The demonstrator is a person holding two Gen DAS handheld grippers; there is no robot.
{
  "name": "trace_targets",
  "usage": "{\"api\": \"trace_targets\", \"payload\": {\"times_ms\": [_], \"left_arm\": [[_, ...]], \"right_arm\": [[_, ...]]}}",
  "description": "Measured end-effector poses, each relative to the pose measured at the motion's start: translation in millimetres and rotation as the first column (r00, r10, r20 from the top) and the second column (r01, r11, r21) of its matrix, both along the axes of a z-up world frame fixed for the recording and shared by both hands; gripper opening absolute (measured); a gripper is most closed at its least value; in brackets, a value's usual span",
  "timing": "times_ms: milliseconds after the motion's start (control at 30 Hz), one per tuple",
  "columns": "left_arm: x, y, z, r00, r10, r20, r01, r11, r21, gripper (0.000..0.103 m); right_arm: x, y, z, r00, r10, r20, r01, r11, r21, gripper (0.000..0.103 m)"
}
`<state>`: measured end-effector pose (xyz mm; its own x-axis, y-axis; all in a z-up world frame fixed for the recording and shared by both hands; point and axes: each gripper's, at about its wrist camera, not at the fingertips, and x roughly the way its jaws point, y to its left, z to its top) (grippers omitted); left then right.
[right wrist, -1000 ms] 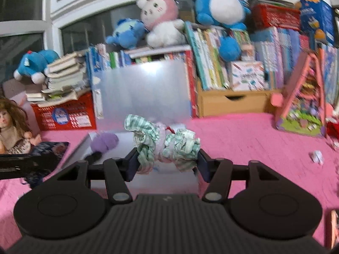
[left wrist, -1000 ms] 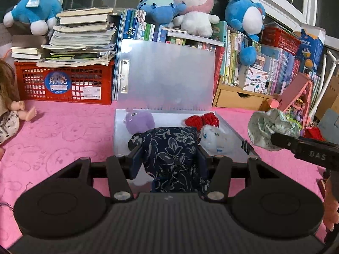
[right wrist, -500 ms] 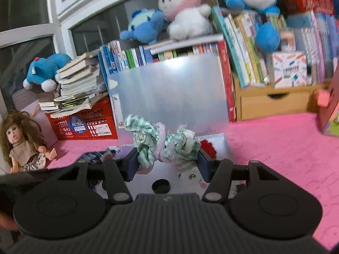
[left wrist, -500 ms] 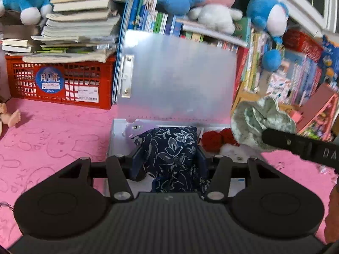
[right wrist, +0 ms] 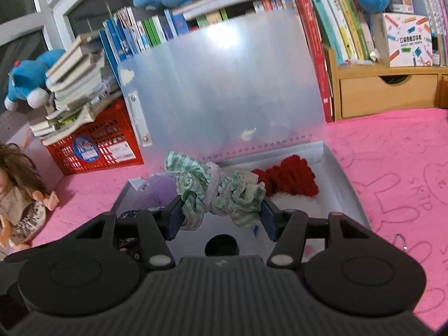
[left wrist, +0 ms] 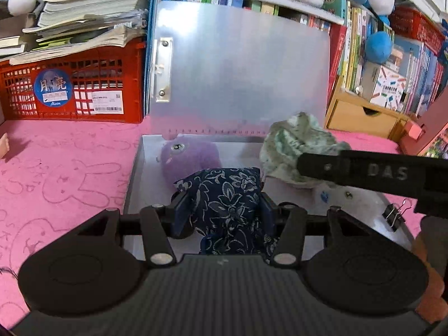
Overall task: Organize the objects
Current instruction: 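Lift and carry both cloths with both tools into the white box, then open both tools to release the cloths in the box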
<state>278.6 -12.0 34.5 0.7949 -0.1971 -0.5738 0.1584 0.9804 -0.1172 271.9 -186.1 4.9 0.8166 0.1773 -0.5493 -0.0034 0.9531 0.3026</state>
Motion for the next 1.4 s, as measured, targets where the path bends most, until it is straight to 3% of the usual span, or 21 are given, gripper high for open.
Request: {"api": "trace_targets", "payload": {"times_ms": [400,500,567,633,767,933,1400], "left_arm": [[8.7,-3.1,-13.0,1.0,-0.025,-0.011,0.026,0.998,0.061,0.059],[7.0,-1.2,-12.0,1.0,-0.018,-0.016,0.018,0.998,0.054,0.063],[4.3,0.2,-9.4,1.0,-0.011,-0.015,0.012,0.999,0.041,0.069],[-0.3,1.2,-5.9,1.0,-0.018,-0.004,0.018,1.0,0.019,0.075],[-10.1,-0.8,5.4,0.999,-0.029,0.022,0.029,0.999,0.019,0.079],[-32.3,-1.3,22.0,0.998,-0.049,0.045,0.048,0.998,0.032,0.082],[-124.0,4.7,42.6,0.984,-0.138,0.111,0.131,0.989,0.064,0.084]], "right_arm": [[14.5,8.0,-15.3,0.999,0.011,-0.05,-0.012,1.0,-0.012,0.06],[13.3,8.3,-15.1,0.998,0.024,-0.05,-0.024,1.0,0.002,0.07],[10.6,7.4,-12.6,0.999,0.03,-0.036,-0.029,0.999,0.015,0.084],[6.8,6.0,-8.8,0.999,0.045,-0.022,-0.044,0.998,0.034,0.087],[-3.1,2.1,0.9,0.999,0.041,0.003,-0.041,0.998,0.041,0.09],[-26.9,-4.5,15.6,0.998,0.043,0.049,-0.044,0.999,0.023,0.092],[-127.2,-6.9,47.0,0.971,0.122,0.204,-0.093,0.985,-0.145,0.097]]}}
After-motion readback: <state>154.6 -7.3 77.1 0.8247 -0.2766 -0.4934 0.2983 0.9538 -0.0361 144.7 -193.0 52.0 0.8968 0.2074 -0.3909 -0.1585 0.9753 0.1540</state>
